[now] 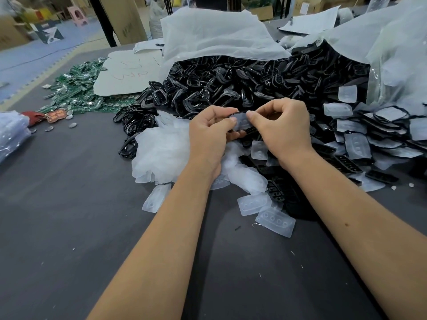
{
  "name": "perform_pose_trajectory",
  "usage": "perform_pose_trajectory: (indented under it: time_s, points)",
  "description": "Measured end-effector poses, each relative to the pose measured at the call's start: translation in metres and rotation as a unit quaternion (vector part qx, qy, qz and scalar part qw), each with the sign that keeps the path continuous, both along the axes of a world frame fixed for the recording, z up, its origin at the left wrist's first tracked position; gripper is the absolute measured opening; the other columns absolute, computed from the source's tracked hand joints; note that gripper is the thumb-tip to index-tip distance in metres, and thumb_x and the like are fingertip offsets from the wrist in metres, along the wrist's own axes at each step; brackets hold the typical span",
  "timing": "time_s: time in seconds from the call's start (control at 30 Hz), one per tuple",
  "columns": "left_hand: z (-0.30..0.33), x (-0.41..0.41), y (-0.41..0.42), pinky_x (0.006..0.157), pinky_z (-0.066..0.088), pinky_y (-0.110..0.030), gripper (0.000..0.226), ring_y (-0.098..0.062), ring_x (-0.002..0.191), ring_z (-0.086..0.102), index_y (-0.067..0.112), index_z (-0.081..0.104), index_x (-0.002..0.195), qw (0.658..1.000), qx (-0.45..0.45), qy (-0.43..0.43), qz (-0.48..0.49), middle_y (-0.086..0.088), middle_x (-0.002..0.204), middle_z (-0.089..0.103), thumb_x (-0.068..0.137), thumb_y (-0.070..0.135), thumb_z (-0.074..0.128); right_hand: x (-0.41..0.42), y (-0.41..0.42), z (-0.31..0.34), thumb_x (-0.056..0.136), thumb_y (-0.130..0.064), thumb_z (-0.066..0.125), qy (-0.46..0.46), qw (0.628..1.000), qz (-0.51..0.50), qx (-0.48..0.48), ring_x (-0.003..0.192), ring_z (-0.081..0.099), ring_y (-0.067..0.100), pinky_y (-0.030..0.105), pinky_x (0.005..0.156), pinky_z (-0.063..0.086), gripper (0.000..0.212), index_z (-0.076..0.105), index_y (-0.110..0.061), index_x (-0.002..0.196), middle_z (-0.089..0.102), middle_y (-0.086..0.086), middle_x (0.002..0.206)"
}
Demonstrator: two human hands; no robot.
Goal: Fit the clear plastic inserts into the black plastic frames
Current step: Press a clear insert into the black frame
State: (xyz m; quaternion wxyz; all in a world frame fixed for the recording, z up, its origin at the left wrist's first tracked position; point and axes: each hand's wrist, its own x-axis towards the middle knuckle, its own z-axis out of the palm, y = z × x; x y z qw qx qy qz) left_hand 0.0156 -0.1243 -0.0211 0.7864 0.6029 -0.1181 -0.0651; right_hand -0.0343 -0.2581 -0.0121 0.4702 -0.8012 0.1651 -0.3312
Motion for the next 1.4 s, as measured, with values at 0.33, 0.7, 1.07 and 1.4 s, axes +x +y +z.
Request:
perform_pose_trajectory:
  time_s: [0.33,0.7,1.07,1.4]
  points:
    - [0.000,-0.001,-0.001,0.065,0.058,-0.025,0.022,-0.021,0.070,0.071,0.005,0.074,0.091,1.000,0.001,-0.001,0.010,-0.016,0.086,0.071,0.092,-0.013,0.061,-0.003,0.003,0.003,0.087,-0.025,0.081,-0.002,0.999,-0.008,-0.050,0.069,0.063,0.006,0.028,0.076,0.056,0.014,0.077,-0.016,0.078,0.068,-0.011,0.074]
    - [-0.001,0.000,-0.001,0.066,0.057,-0.025,0.022,-0.022,0.071,0.070,0.006,0.074,0.093,1.000,0.011,-0.008,0.015,-0.019,0.094,0.073,0.092,-0.011,0.062,-0.001,0.001,0.003,0.085,-0.023,0.081,0.027,0.999,-0.029,-0.030,0.060,0.061,0.000,0.022,0.070,0.053,0.016,0.075,-0.021,0.070,0.066,-0.014,0.064]
    - [0.001,-0.001,0.001,0.064,0.057,-0.024,0.021,-0.020,0.066,0.065,0.006,0.075,0.093,1.000,0.012,-0.001,0.006,-0.018,0.092,0.072,0.093,-0.010,0.061,0.000,0.001,0.000,0.085,-0.022,0.080,0.033,0.999,-0.017,-0.006,0.062,0.061,0.002,0.022,0.069,0.051,0.013,0.074,-0.018,0.074,0.069,-0.010,0.069]
    - [0.004,-0.003,0.000,0.060,0.054,-0.021,0.018,-0.018,0.065,0.063,0.007,0.072,0.090,1.000,0.001,0.005,0.012,-0.018,0.088,0.068,0.094,-0.008,0.063,-0.002,-0.007,0.007,0.088,0.000,0.077,0.036,0.945,0.129,0.300,0.056,0.062,0.008,0.020,0.046,0.045,0.015,0.072,-0.013,0.085,0.069,-0.005,0.066]
